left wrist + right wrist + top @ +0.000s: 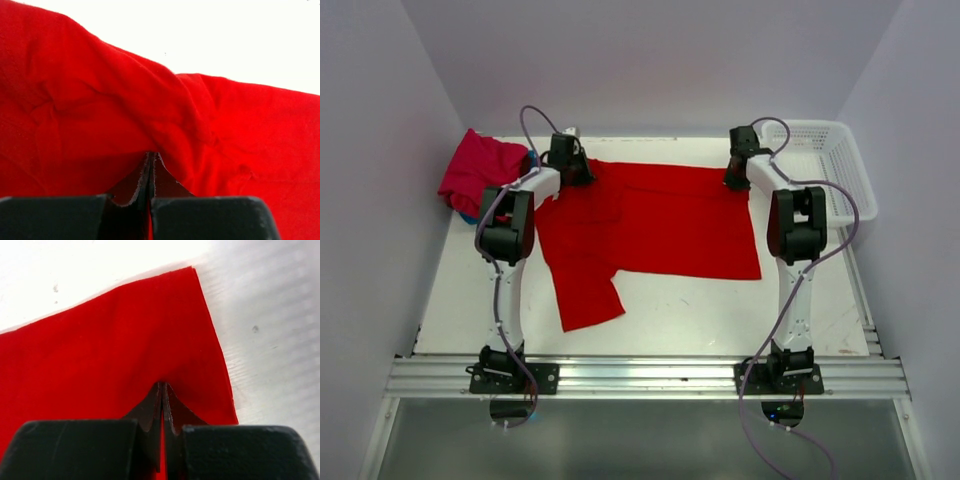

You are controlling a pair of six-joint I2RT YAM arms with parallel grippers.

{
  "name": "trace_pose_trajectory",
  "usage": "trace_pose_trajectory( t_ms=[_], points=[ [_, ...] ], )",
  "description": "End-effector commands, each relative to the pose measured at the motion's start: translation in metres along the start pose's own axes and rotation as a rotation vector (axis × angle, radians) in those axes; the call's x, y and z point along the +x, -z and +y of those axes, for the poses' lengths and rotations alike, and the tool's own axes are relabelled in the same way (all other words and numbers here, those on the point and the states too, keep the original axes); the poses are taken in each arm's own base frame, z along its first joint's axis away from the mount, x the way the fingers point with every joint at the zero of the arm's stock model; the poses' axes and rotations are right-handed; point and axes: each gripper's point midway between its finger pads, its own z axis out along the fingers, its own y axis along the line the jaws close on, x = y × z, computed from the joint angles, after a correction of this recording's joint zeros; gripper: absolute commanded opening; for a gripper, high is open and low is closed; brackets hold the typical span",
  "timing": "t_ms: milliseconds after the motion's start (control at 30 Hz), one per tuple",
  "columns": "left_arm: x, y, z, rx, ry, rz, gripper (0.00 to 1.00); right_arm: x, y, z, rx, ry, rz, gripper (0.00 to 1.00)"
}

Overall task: Fold and stack the t-shirts
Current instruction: Fold the flattened tshirt in 1/3 of the way, then grap the side of the flattened tshirt closest away from the robot with both arms

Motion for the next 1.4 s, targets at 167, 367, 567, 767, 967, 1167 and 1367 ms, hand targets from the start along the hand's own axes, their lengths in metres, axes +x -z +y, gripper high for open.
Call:
trace_pose_trajectory(
  t_ms=[167, 367, 567, 767, 967, 1167, 1367],
  points=[
    [0.005, 0.003, 0.030, -0.068, 0.022, 0.050, 0.00, -0.013, -0.007, -0.042, 0.097, -0.022, 0.026, 0.00],
    [0.003, 0.013, 0.037, -0.076, 0.042, 0.028, 0.00, -0.017, -0.012, -0.041, 0.082, -0.029, 0.027, 0.00],
    [-0.023, 0.024, 0.023, -0.014, 0.018, -0.072, 0.00, -0.041, 0.001, -0.025, -0.017, -0.037, -0.073, 0.00],
    [-0.080, 0.051, -0.009, 0.087, -0.029, -0.265, 0.00, -0.060, 0.026, -0.018, -0.094, -0.057, -0.195, 0.00],
    [-0.130, 0.113, -0.041, 0.143, -0.066, -0.427, 0.00, -0.088, 0.089, -0.004, -0.230, -0.079, -0.378, 0.00],
    [-0.072, 0.171, -0.027, 0.030, -0.081, -0.364, 0.38, -0.084, 0.182, -0.002, -0.281, -0.037, -0.457, 0.39],
    [0.037, 0.211, -0.012, -0.041, -0.063, -0.137, 0.70, -0.009, 0.210, -0.007, -0.257, 0.047, -0.351, 0.82]
  ],
)
